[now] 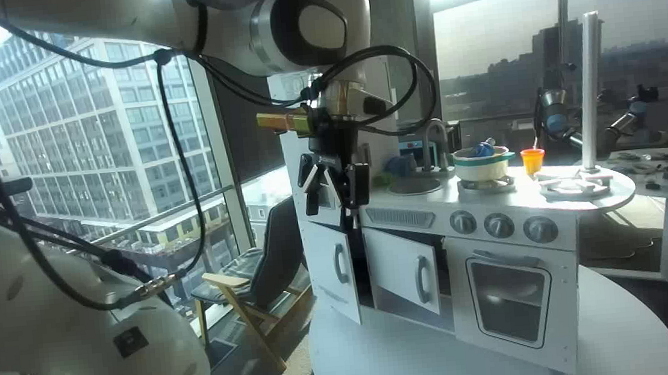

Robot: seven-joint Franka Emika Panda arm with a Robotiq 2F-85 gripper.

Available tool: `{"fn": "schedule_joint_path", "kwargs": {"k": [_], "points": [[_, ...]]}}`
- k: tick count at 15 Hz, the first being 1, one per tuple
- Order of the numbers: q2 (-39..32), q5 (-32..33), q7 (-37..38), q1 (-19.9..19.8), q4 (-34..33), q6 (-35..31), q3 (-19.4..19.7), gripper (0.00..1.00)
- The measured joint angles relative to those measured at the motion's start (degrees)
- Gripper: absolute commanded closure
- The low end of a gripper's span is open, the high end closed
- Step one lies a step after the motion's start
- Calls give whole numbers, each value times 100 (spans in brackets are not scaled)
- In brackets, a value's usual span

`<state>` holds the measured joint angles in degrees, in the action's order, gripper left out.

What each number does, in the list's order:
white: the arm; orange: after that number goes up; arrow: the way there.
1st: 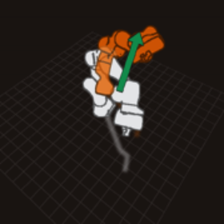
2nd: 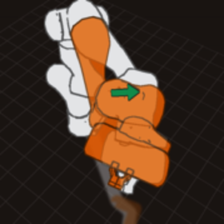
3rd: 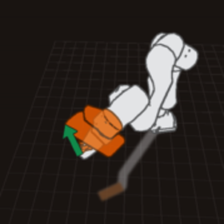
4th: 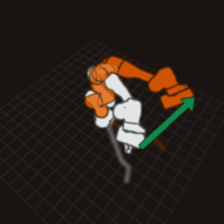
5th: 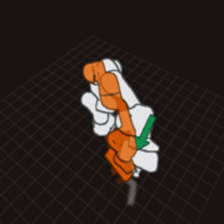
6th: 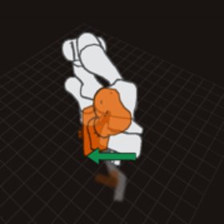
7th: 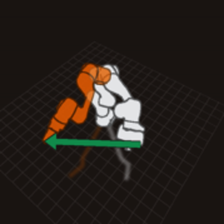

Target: Open all the cabinet doors.

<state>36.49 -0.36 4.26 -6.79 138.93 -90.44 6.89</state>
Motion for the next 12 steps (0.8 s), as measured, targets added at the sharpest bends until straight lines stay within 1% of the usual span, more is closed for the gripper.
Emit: {"fn": "schedule_joint_path", "kwargs": {"k": [12], "points": [[35, 0, 0, 0, -53, -2, 0, 0]]}}
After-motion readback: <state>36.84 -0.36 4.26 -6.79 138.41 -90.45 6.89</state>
